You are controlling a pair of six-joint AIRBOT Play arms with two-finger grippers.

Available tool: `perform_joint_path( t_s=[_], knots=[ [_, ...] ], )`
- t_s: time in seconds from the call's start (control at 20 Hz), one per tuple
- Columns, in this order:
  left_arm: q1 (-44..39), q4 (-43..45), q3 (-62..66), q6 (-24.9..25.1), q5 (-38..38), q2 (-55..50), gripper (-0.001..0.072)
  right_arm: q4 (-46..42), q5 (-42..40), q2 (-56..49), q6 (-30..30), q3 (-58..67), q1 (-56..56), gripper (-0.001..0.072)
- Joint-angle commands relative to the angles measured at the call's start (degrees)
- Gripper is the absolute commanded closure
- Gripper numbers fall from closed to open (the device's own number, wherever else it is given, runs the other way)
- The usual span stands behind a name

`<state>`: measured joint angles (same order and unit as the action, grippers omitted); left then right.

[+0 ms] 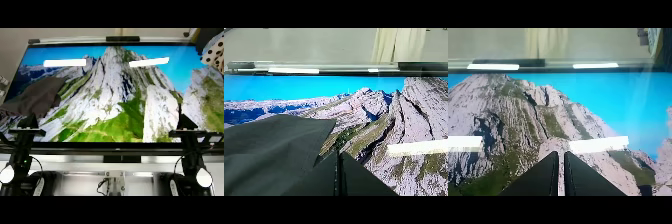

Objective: Fold the shirts.

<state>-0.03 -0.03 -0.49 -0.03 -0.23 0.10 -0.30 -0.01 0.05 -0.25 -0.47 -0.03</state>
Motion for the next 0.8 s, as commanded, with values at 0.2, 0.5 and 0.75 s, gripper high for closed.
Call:
perform_joint_path(
  t_s=[0.2, 0.5, 0.75],
  knots=[
    [0.02, 0.00, -0.20, 0.00, 0.00, -0.11, 0.0675, 0.07, 0.50, -1.44, 0.07, -0.26, 0.02, 0.0544],
    [0.02, 0.02, -0.20, 0.00, 0.02, -0.11, 0.0676, 2.38, 3.19, -6.78, 4.79, -0.26, 0.02, 0.0544],
    [0.02, 0.02, -0.20, 0.00, 0.02, -0.11, 0.0676, 11.50, 10.49, -19.80, 17.03, -0.20, 0.02, 0.0545]
  ],
)
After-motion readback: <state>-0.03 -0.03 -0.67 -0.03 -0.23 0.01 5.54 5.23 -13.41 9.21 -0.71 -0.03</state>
